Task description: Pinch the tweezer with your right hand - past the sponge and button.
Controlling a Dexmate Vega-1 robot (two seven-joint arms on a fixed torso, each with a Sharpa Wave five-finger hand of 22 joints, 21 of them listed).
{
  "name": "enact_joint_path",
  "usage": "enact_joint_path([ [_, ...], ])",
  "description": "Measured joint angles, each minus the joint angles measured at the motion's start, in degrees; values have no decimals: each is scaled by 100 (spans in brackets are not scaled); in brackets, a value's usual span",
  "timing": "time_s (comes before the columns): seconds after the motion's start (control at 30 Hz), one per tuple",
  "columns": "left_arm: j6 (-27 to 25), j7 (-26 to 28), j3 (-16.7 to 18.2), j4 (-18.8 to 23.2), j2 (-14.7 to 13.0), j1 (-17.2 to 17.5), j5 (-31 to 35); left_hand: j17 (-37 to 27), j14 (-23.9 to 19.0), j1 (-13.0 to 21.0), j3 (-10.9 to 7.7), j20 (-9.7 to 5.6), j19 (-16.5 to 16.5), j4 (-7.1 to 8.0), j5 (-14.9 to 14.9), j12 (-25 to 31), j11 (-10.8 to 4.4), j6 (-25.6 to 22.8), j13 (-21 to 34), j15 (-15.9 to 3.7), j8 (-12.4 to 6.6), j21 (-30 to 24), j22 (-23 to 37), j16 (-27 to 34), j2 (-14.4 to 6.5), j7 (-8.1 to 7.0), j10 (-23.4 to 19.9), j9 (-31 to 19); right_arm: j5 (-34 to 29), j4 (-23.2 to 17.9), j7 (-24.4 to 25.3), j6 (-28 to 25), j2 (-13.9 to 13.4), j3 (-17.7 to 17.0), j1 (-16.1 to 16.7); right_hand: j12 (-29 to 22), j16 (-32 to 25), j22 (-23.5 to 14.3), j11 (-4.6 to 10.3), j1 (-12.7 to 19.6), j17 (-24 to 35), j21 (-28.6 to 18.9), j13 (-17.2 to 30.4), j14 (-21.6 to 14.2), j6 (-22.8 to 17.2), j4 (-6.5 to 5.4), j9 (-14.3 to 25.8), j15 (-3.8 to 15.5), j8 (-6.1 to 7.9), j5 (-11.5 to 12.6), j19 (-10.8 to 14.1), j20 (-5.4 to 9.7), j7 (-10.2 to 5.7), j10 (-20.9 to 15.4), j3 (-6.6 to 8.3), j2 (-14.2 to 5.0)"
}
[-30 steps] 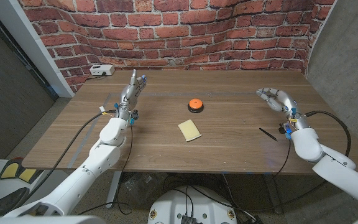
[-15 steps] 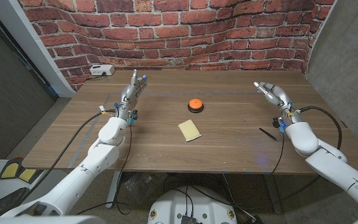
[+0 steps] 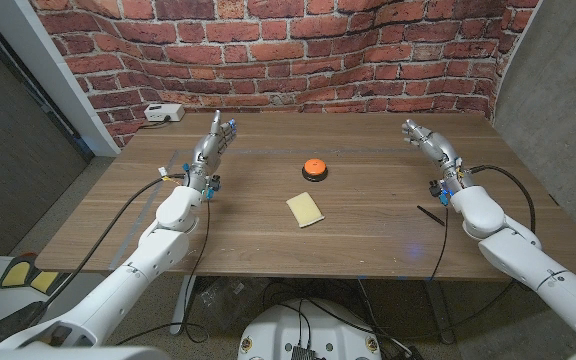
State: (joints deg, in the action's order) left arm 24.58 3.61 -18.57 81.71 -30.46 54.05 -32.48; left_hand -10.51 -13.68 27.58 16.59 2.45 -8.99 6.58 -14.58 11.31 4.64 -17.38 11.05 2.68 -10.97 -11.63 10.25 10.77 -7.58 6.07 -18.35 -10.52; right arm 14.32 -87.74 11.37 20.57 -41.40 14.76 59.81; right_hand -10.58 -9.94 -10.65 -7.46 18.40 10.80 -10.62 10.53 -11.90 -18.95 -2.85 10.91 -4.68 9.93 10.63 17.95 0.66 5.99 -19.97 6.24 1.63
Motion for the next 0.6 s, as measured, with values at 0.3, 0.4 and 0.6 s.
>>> enact_joint_path([
  [0.3,-64,57,-9,86,-81,-13,98,0,133,-52,7,-8,98,7,0,-30,15,236,0,9,60,0,0,-43,-52,-12,129,0,918,364,-786,164,171,114,-322,23,23,0,-36,-304,-15,26,0,676,602,-73,-26,-29,0,62,-693,5,-2,638,-167,91],
  [0.4,-108,104,1,151,-119,16,130,0,195,-52,7,-21,127,7,0,-45,16,276,0,30,60,34,0,-43,-52,10,190,0,1118,455,-979,164,203,146,-415,23,23,-1,-54,-403,-15,47,-7,929,900,-94,-26,-12,0,75,-944,88,-7,915,-222,132],
  [0.6,-152,89,57,245,-184,68,58,0,424,-52,7,-71,341,7,0,-73,-5,465,0,49,60,84,0,-82,-52,-11,403,-28,1629,621,-1468,152,282,180,-527,23,23,-1,-61,-506,-15,48,-14,1137,1223,-126,-26,-5,0,84,-1126,139,15,1164,-285,158],
])
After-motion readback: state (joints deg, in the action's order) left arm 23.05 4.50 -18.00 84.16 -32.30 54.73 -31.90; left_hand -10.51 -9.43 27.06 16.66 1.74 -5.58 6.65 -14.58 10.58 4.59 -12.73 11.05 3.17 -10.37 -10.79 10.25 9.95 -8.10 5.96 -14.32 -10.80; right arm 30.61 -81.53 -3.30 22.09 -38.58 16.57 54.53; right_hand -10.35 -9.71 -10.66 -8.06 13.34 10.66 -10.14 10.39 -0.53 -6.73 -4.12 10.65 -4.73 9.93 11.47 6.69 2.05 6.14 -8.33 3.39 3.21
